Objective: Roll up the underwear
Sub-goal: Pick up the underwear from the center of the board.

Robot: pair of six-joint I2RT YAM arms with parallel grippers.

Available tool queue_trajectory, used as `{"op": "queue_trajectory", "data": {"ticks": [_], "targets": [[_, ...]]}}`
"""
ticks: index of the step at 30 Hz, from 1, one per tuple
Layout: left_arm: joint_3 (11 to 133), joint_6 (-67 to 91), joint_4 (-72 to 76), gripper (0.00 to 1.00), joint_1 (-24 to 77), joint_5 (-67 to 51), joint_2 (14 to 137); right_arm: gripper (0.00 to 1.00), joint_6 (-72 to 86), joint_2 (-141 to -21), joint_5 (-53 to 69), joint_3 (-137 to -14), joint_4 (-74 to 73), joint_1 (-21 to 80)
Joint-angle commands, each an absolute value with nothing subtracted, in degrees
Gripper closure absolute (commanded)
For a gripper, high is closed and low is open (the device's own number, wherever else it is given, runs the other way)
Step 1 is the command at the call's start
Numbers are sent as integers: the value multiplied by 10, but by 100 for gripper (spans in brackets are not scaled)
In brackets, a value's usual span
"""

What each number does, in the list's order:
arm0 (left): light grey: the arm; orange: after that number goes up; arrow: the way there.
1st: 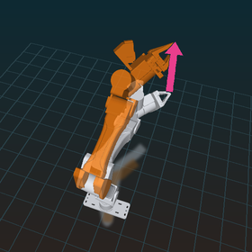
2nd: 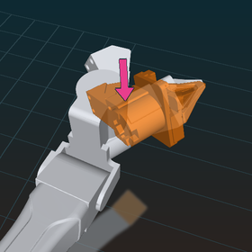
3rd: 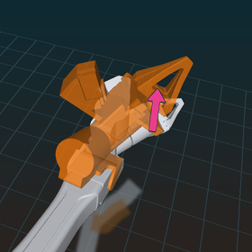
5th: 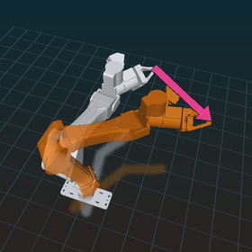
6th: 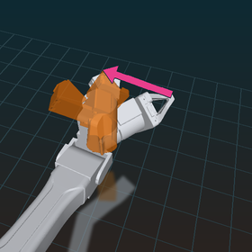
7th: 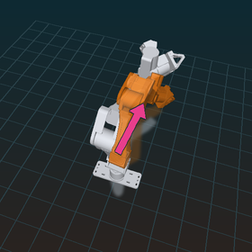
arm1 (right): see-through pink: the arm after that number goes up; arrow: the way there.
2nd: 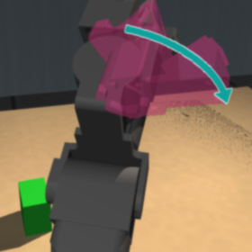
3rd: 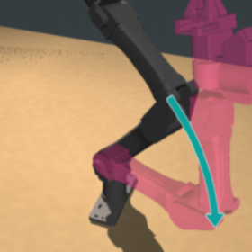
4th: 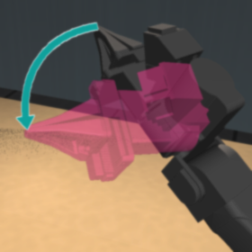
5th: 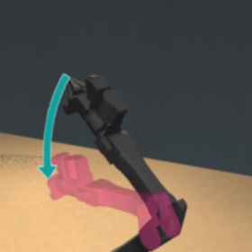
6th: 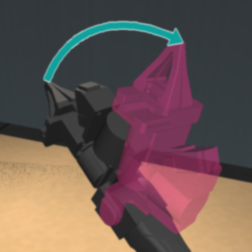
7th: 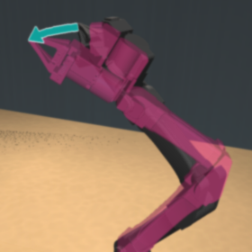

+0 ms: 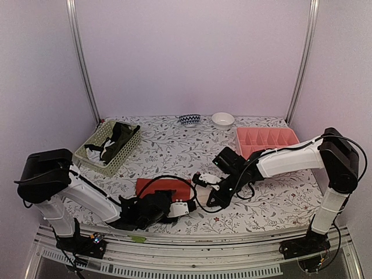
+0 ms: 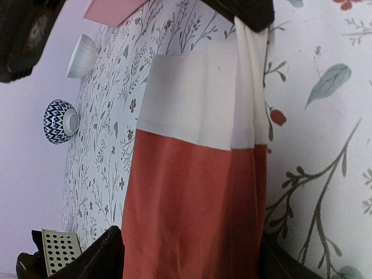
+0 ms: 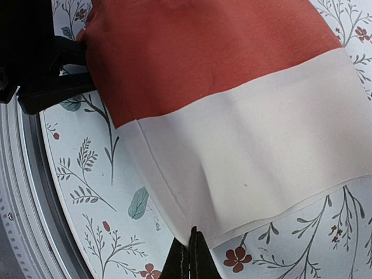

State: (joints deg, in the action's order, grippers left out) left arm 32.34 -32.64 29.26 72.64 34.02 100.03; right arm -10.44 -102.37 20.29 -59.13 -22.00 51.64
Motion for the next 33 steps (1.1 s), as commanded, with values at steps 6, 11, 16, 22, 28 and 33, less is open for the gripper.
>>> {"op": "queue_trajectory", "data": {"ticks": [6, 11, 16, 22, 28, 33], "targets": [[270, -319, 156, 35, 728, 321, 960, 100, -107, -1000, 205, -579, -217, 516], [257, -317, 121, 45, 726, 295, 933, 100, -109, -1004, 205, -582, -215, 515], [257, -317, 106, 63, 717, 282, 928, 100, -110, -1010, 206, -590, -216, 515], [267, -313, 76, 100, 705, 250, 903, 100, -107, -1012, 209, -593, -220, 516], [291, -315, 15, 100, 675, 150, 842, 100, -110, -1007, 215, -595, -227, 516], [324, -342, -50, 100, 627, 48, 811, 100, -118, -1012, 220, -604, -239, 515]]}}
